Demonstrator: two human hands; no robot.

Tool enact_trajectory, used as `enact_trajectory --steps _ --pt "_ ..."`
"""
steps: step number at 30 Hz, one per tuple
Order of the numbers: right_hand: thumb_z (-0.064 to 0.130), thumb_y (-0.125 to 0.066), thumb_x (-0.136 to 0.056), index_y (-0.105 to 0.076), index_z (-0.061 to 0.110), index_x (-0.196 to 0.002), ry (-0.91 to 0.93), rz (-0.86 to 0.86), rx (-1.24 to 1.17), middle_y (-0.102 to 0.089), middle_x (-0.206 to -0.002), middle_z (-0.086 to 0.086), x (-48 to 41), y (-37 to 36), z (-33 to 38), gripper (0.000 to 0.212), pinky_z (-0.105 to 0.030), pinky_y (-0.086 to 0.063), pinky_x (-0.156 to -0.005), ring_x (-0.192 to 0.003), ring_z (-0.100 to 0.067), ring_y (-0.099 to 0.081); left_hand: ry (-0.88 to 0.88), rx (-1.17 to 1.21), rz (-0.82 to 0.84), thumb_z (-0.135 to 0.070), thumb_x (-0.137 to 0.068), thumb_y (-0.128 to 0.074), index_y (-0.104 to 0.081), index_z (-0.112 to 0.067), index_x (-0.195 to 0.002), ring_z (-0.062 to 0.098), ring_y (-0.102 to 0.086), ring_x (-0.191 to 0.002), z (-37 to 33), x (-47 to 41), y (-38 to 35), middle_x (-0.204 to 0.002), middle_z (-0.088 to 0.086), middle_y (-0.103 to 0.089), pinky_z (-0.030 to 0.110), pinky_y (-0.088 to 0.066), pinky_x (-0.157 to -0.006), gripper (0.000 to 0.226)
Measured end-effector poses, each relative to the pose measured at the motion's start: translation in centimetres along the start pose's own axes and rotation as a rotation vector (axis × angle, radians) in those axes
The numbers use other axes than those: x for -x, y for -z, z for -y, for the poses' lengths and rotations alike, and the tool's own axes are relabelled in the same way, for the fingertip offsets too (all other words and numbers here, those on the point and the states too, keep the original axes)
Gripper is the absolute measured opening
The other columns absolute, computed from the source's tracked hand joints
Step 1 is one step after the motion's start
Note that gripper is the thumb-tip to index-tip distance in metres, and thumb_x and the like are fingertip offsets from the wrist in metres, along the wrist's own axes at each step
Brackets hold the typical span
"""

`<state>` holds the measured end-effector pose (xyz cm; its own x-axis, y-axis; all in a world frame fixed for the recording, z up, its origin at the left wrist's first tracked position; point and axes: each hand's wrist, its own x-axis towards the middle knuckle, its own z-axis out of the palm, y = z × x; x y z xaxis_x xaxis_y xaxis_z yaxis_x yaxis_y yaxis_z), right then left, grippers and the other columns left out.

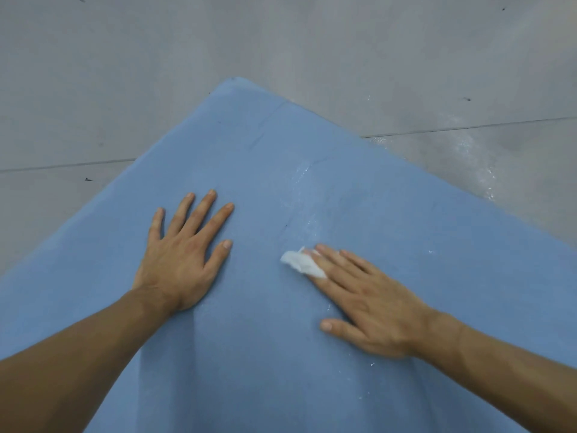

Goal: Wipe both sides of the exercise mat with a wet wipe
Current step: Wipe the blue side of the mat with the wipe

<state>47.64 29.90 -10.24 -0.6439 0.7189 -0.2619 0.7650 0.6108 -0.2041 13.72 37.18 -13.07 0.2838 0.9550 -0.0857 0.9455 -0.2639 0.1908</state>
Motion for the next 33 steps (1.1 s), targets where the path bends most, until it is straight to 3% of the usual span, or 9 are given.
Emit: enact_trajectory --steps 4,8,10,13,16,20,24,29,33 --pt "0.063 -0.018 -0.108 -0.004 0.023 -0.168 -0.052 -0.063 0.035 0.0 -0.175 0.004 -0.4 0.1 -1.8 0.073 -0.033 0.003 -0.128 -0.16 -0.011 0.006 0.002 0.0 -0.004 -0.063 -0.102 -0.013 -0.004 -0.05 -0.161 0.011 0.007 -0.159 0.0 0.0 0.0 -0.171 -0.021 0.004 0.056 -0.002 -0.127 0.061" --pt "0.068 -0.003 -0.098 0.001 0.03 -0.167 -0.466 -0.123 -0.02 -0.008 -0.175 0.003 -1.9 1.7 -9.0 0.078 -0.031 0.005 -0.127 -0.16 -0.01 0.005 -0.005 -0.001 -0.003 -0.063 -0.102 -0.013 -0.005 -0.051 -0.161 0.013 0.003 -0.159 0.0 -0.1 -0.1 -0.172 -0.02 0.002 0.056 -0.004 -0.127 0.061" --pt "0.068 -0.006 -0.101 -0.006 0.025 -0.167 -0.647 -0.134 -0.051 -0.01 -0.174 0.001 -1.8 2.5 -12.8 0.079 -0.037 -0.001 -0.129 -0.16 -0.014 0.001 -0.007 -0.006 -0.006 -0.062 -0.102 -0.014 -0.006 -0.051 -0.161 0.013 0.002 -0.16 0.0 -0.1 -0.1 -0.172 -0.02 0.001 0.056 -0.004 -0.127 0.061" --pt "0.063 -0.017 -0.104 -0.004 0.022 -0.167 -0.757 -0.107 -0.153 -0.006 -0.175 -0.002 -1.7 3.4 -15.4 0.077 -0.041 -0.007 -0.129 -0.16 -0.019 -0.001 -0.005 -0.004 -0.002 -0.062 -0.102 -0.015 -0.007 -0.05 -0.162 0.013 0.002 -0.16 0.0 -0.2 -0.1 -0.172 -0.019 0.001 0.056 -0.004 -0.127 0.061" --pt "0.069 -0.016 -0.101 0.004 0.024 -0.167 -0.708 -0.118 -0.209 0.001 -0.175 -0.001 -2.1 3.0 -14.0 0.082 -0.041 -0.004 -0.13 -0.161 -0.018 0.004 -0.008 0.001 -0.002 -0.061 -0.103 -0.016 -0.007 -0.049 -0.162 0.013 0.002 -0.16 0.0 -0.1 0.0 -0.172 -0.018 0.0 0.056 -0.004 -0.127 0.061" --pt "0.07 -0.017 -0.1 0.017 0.035 -0.163 -0.36 -0.108 -0.149 0.017 -0.172 0.012 -0.9 1.9 -7.8 0.08 -0.037 0.001 -0.129 -0.158 -0.008 0.017 -0.002 -0.011 -0.003 -0.061 -0.103 -0.015 -0.006 -0.05 -0.161 0.013 0.002 -0.16 -0.1 -0.1 0.0 -0.172 -0.018 0.0 0.056 -0.005 -0.127 0.06" --pt "0.065 -0.023 -0.107 0.006 0.023 -0.167 -0.072 -0.059 -0.018 0.018 -0.173 0.008 -0.2 0.8 -3.4 0.079 -0.036 0.003 -0.129 -0.159 -0.012 0.016 -0.003 -0.025 0.008 -0.061 -0.103 -0.015 -0.006 -0.049 -0.162 0.014 0.003 -0.16 -0.2 -0.2 0.1 -0.172 -0.018 0.0 0.056 -0.004 -0.127 0.061" --pt "0.065 -0.017 -0.108 -0.001 0.023 -0.167 -0.029 -0.041 0.064 0.01 -0.174 0.007 -1.7 1.3 -5.4 0.075 -0.034 0.003 -0.128 -0.159 -0.009 0.013 -0.002 -0.035 0.007 -0.061 -0.102 -0.014 -0.004 -0.049 -0.162 0.014 0.004 -0.159 -0.2 -0.2 0.0 -0.172 -0.018 0.002 0.056 -0.004 -0.127 0.062" --pt "0.069 -0.004 -0.101 0.007 0.029 -0.166 -0.278 -0.079 0.02 0.016 -0.172 0.011 -5.9 3.5 -9.1 0.078 -0.035 0.005 -0.129 -0.156 -0.003 0.02 -0.003 -0.03 0.006 -0.061 -0.102 -0.015 -0.006 -0.048 -0.162 0.014 0.004 -0.16 -0.3 -0.2 0.0 -0.172 -0.018 0.002 0.056 -0.004 -0.127 0.062"
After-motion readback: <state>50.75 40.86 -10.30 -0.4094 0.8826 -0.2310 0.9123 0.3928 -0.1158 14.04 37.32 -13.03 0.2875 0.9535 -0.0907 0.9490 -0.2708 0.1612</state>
